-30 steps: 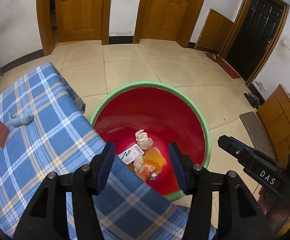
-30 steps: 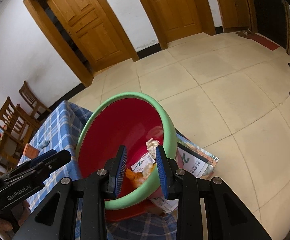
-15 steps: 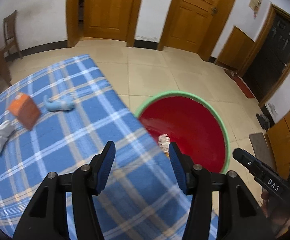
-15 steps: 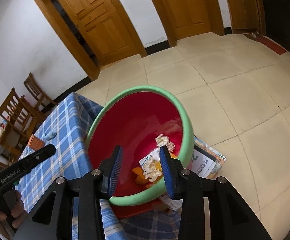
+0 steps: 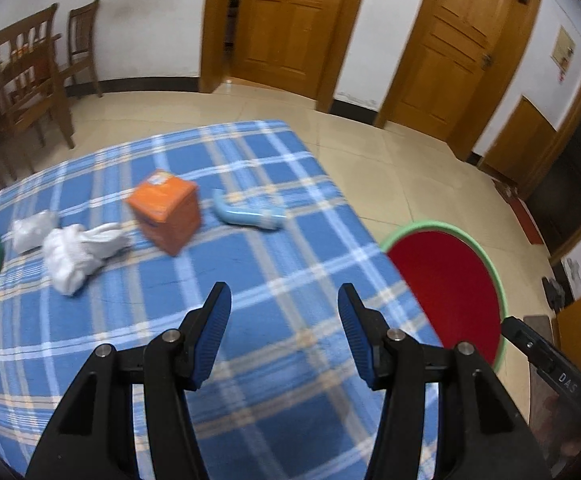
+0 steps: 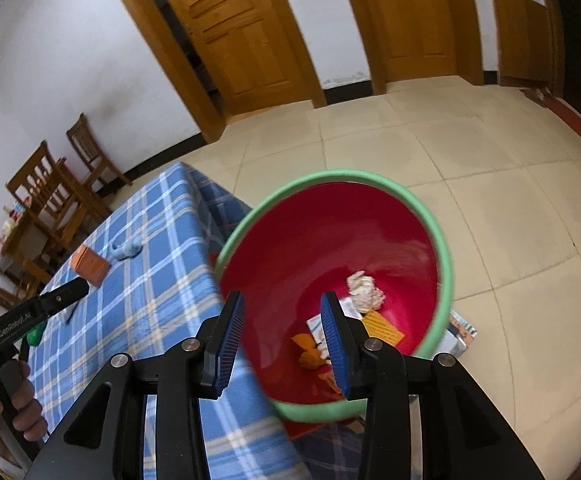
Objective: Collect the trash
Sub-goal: 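Move both open grippers back over the table, then lower the right gripper onto the blue plastic toy and close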
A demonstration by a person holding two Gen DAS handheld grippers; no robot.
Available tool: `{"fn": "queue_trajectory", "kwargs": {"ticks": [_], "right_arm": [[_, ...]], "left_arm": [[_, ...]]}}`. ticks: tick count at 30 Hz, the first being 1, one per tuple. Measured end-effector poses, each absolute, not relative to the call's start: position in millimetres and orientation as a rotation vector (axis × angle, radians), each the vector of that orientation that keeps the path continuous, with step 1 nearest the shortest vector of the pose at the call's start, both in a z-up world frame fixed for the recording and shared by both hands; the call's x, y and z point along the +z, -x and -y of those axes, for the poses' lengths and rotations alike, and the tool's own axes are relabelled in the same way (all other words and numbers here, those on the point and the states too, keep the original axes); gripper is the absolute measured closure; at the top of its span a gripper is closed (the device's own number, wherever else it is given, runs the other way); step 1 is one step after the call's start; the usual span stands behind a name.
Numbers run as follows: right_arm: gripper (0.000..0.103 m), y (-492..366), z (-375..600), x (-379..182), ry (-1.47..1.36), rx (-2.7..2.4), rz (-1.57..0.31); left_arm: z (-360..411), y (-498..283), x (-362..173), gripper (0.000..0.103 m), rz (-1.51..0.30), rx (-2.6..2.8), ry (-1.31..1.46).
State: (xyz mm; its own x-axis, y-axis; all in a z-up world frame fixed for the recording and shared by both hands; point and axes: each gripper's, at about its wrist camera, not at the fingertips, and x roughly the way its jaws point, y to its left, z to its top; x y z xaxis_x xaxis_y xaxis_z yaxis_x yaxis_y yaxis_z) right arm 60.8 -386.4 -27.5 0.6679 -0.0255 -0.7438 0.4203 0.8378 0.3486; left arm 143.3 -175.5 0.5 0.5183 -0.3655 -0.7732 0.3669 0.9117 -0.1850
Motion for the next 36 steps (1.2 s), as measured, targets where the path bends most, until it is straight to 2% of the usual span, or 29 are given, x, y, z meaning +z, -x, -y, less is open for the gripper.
{"fn": "queue_trajectory", "kwargs": {"ticks": [15,18,19,20,22,28,32,36], "right_arm": [[0.061,-137.1,322.2,-23.0,-0.377,-0.09,-0.869],[0.061,-154.1,308.2,-23.8,-0.345,-0.062,-0.882],[0.06,-159.4,304.2,-24.7,-0.335,-0.055,-0.887],[0.049,-165.7,300.1,-25.9,-0.326,-0.047,-0.893],[0.038,-177.1,291.8,-28.4,-0.315,-0.028,-0.9],[0.038,-208.8,267.4,-36.9,-0.257,0.02,-0.926],[0.038,-230.8,255.0,-43.6,-0.206,0.048,-0.934],[0.038,-252.3,248.5,-48.0,-0.167,0.061,-0.945]], "left_arm": [[88.9,-185.8,-4.6,0.047,-0.908,-0.228,0.045],[74.9,-195.3,-9.0,0.044,-0.907,-0.19,0.046],[71.1,-198.2,-10.9,0.042,-0.907,-0.181,0.048],[67.8,-200.6,-12.9,0.041,-0.908,-0.174,0.048],[62.8,-205.4,-17.4,0.041,-0.913,-0.16,0.05],[50.7,-215.0,-31.5,0.041,-0.932,-0.128,0.057],[47.4,-219.7,-38.2,0.035,-0.939,-0.116,0.062],[45.8,-224.0,-44.2,0.035,-0.949,-0.108,0.073]]}}
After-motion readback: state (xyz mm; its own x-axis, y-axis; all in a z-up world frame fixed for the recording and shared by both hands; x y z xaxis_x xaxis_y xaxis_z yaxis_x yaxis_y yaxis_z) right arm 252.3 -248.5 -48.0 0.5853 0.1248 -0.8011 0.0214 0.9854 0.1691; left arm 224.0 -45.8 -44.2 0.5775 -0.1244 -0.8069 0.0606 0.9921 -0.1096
